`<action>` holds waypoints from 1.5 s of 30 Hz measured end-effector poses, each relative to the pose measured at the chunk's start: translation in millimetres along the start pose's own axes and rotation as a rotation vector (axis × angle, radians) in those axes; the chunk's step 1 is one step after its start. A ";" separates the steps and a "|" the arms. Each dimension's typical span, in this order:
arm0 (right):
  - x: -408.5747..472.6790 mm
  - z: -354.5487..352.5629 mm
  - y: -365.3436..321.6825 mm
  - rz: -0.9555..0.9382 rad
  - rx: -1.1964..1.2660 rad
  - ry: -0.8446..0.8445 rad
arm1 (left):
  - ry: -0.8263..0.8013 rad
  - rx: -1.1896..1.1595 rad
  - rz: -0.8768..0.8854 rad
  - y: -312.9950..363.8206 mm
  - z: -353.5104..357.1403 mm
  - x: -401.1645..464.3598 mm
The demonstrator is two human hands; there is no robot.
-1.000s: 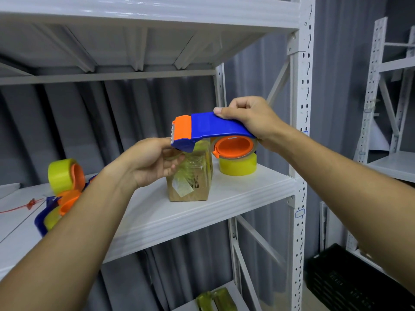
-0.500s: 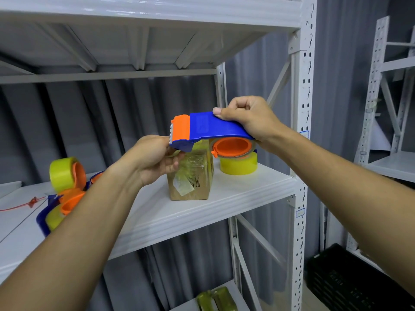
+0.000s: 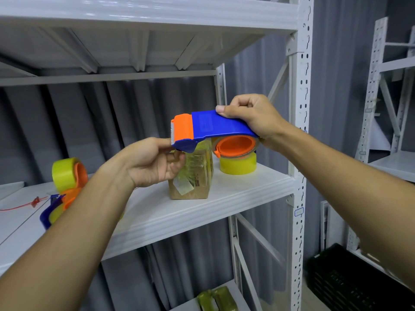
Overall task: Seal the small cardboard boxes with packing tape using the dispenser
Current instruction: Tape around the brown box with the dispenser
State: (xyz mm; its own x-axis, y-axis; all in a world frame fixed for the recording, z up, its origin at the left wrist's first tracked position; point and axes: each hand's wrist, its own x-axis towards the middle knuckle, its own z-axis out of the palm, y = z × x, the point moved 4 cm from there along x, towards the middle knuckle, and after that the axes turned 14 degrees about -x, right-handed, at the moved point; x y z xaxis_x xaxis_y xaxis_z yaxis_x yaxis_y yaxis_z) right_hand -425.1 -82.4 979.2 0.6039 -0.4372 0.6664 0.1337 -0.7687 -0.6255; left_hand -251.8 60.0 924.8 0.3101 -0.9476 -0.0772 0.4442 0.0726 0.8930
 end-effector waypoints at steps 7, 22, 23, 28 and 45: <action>-1.4 -0.5 -2.4 0.001 -0.014 0.008 | -0.019 -0.058 -0.016 -1.3 -2.7 1.3; -1.7 2.9 -0.6 0.028 -0.056 0.076 | 0.332 -0.155 0.236 -1.3 4.8 0.8; -1.6 3.1 -0.2 0.032 -0.055 0.080 | 0.357 -0.161 0.273 -1.3 5.5 1.2; -1.8 5.7 -0.2 0.039 -0.045 0.102 | 0.513 -0.166 0.478 -2.6 8.6 0.3; -0.9 3.1 1.7 0.010 -0.089 0.116 | 0.389 -0.007 0.277 -1.9 5.3 -6.4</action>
State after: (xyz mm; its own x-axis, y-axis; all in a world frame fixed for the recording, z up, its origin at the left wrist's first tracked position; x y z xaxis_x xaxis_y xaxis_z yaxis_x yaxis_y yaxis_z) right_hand -423.0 -81.9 976.3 0.5089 -0.4925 0.7060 0.0546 -0.8000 -0.5975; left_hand -259.0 64.3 926.0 0.7090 -0.7052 0.0021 0.3056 0.3100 0.9003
